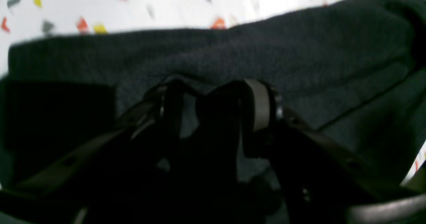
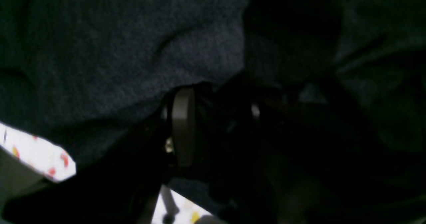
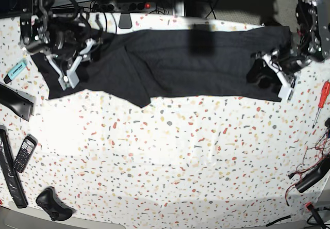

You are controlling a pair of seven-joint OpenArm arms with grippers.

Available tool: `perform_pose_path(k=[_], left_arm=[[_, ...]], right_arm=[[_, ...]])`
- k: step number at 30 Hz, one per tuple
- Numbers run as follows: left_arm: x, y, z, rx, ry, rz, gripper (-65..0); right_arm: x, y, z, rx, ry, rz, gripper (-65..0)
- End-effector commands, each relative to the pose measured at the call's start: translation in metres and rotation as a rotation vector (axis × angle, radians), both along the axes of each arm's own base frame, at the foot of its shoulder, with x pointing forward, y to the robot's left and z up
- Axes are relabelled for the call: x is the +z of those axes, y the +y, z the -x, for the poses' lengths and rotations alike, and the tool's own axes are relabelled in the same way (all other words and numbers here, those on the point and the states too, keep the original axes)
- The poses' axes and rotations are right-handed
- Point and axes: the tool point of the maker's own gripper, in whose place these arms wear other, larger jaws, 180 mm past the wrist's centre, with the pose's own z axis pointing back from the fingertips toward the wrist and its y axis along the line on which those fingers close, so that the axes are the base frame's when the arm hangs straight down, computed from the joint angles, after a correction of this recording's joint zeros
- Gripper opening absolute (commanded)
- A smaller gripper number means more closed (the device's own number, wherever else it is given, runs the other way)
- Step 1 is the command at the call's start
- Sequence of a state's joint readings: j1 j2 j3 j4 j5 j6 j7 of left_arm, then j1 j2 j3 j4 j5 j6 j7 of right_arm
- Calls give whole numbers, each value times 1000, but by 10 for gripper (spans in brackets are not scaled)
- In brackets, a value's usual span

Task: Fold the T-shirt properly
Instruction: 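Fold the shirt end inward with the right gripper toward the left gripper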

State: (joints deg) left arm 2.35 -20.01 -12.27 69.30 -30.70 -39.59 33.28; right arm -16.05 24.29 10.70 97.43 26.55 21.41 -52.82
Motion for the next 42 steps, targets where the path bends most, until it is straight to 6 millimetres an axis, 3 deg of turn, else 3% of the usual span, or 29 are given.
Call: perform_pose_path(k=[1,4,10,16,20,25,30,36,42], left_arm=[[-9,17,0,13,50,-77,-375],[-6,21,-16,23,33,-89,-375],[19,24,-29,23,-17,-35,-375],[67,42,-23,3,-88,5,-375],[82,68,-8,91,-125,29,-375],[65,91,34,185,-41,53,-375],[47,81,56,225,4,96,-374],[35,56,57,276,6,180,-374],[36,50,39,401,-51,248,-375]], right_arm=[[8,-8,-11,-6,-25,29,-449],[15,-11,-27,-11,-45,31,-449],[18,-14,-30,4,-36,45,-449],[23,-26,-31,-24,-47,55,-449],[30,-32,-33,-32,-66,37,-449],[45,-18,-36,16,-111,-86,-449],[56,-6,-39,82,-152,-119,-449],[64,-2,-41,102,-172,-107,-449],[68,0,-42,112,-183,-103,-449]])
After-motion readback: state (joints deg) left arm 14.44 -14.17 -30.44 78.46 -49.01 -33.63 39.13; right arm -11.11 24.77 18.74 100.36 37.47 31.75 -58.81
